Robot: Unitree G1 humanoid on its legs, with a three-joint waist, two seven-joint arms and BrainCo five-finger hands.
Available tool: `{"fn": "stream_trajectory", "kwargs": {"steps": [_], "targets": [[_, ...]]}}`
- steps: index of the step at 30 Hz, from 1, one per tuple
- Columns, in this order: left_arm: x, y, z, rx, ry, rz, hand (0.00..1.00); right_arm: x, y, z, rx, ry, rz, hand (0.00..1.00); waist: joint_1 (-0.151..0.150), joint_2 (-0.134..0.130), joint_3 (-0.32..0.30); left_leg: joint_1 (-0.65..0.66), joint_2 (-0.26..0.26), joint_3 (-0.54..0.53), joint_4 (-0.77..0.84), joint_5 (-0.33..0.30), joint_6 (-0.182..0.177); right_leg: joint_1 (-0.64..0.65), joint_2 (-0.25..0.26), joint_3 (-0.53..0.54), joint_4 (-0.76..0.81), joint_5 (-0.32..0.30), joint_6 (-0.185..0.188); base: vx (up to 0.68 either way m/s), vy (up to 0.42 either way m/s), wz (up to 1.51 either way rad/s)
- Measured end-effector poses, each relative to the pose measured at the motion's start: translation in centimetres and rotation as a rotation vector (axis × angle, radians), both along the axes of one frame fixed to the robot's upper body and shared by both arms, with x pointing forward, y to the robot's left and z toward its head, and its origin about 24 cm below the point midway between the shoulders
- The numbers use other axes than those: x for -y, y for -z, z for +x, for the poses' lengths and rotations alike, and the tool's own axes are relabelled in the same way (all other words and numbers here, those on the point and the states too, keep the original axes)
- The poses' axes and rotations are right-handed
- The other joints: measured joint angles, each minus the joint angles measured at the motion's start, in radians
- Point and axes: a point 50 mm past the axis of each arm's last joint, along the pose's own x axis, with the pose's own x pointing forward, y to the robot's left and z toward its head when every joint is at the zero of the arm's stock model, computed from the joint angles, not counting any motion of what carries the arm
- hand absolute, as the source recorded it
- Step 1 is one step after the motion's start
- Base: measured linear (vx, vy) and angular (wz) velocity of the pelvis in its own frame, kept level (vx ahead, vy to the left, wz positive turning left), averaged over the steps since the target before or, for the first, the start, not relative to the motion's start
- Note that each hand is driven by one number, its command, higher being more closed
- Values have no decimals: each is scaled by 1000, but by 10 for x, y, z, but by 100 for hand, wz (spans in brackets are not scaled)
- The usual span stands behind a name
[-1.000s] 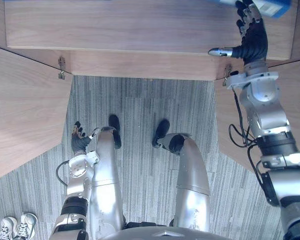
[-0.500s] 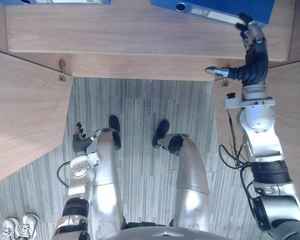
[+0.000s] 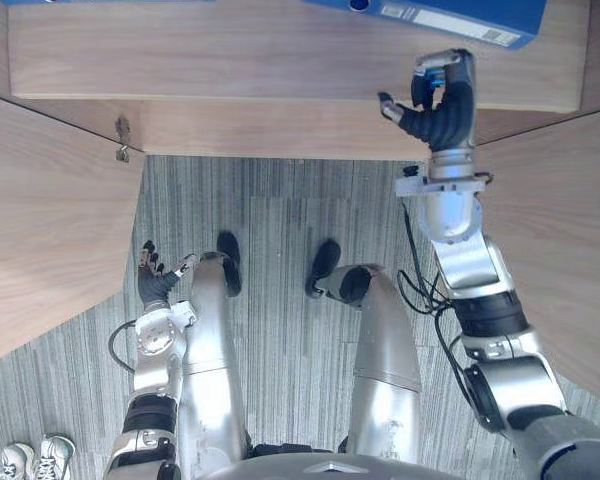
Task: Walk over to the cabinet, pick up the folder, carry it to the office cabinet, place the folder inside the office cabinet, then close the office cabinet door
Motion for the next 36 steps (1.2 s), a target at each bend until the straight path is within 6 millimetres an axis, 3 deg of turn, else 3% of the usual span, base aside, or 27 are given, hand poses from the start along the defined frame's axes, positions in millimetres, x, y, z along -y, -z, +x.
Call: {"fn": "stream_trajectory", "kwargs": {"steps": [11, 21, 27, 36], "targets": [[-1, -6, 3, 43, 0, 10, 0, -7, -36, 19, 49, 39, -59, 100, 4, 0, 2, -41, -6, -16, 6, 2, -2, -27, -8, -13, 6, -3, 2, -14, 6, 1], [-9, -15, 5, 78, -8, 27, 0, 5, -56, 39, -2, 80, -40, 100, 18, 0, 34, -60, -21, -33, 5, 4, 1, -30, -21, -30, 7, -16, 8, -2, 15, 5], [-12, 4, -1, -18, -13, 9, 0, 22, -75, 41, 15, 132, -35, 100, 20, 1, 52, -96, -40, -46, 7, 7, 3, -53, -42, -44, 19, -20, 6, 5, 18, 11], [-10, 3, 0, -14, -1, 1, 0, 39, -87, 43, 23, 178, -28, 100, 17, 1, 52, -112, -56, -48, -4, 8, 2, -65, -64, -51, 30, -35, 15, -3, 9, 10]]}}
